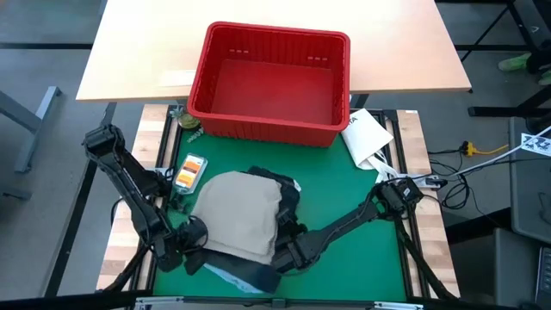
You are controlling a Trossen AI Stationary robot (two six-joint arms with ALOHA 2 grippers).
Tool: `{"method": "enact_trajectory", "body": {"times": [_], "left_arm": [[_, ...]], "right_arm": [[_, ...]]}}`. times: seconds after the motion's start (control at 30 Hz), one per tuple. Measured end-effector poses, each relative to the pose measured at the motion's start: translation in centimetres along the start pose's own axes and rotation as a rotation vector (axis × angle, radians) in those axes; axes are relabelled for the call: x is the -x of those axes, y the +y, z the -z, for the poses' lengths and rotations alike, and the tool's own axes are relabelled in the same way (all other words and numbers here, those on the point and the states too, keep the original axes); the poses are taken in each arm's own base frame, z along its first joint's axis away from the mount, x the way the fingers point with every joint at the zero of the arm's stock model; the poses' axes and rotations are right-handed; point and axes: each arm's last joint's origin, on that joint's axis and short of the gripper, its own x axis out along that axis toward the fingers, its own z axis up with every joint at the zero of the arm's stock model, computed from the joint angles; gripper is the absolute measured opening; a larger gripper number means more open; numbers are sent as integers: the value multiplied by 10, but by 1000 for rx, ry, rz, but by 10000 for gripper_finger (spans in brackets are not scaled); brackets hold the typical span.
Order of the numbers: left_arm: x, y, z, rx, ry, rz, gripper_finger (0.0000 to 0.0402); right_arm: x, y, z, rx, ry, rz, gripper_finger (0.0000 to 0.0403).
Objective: Fold Laundry from Bin
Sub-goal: Fold the gray short
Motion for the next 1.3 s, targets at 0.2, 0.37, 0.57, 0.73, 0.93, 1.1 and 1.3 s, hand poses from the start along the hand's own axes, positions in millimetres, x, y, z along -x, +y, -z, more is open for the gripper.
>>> {"method": "enact_trajectory", "body": {"times": [0.2, 0.37, 0.57, 0.73, 0.93, 1.1, 1.3], "left_arm": [[-15, -19, -6, -63, 14, 152, 94], [-11, -34, -5, -199, 121, 244, 94], [14, -61, 10, -350, 233, 385, 94], [35, -82, 19, -367, 236, 469, 94], [50, -98, 17, -483, 91, 517, 94], [61, -103, 3, -576, -69, 498, 94], [74, -87, -26, -643, -344, 280, 94]], "right_arm": [[-9, -13, 13, 31, 112, 20, 198], [1, -15, 22, 65, 149, -2, 198], [37, -15, 38, 74, 145, 17, 198], [67, -23, 53, 6, 83, 40, 198], [94, -38, 69, -138, -6, 116, 198], [110, -51, 67, -305, -173, 145, 198], [117, -63, 36, -397, -438, 193, 198]]}}
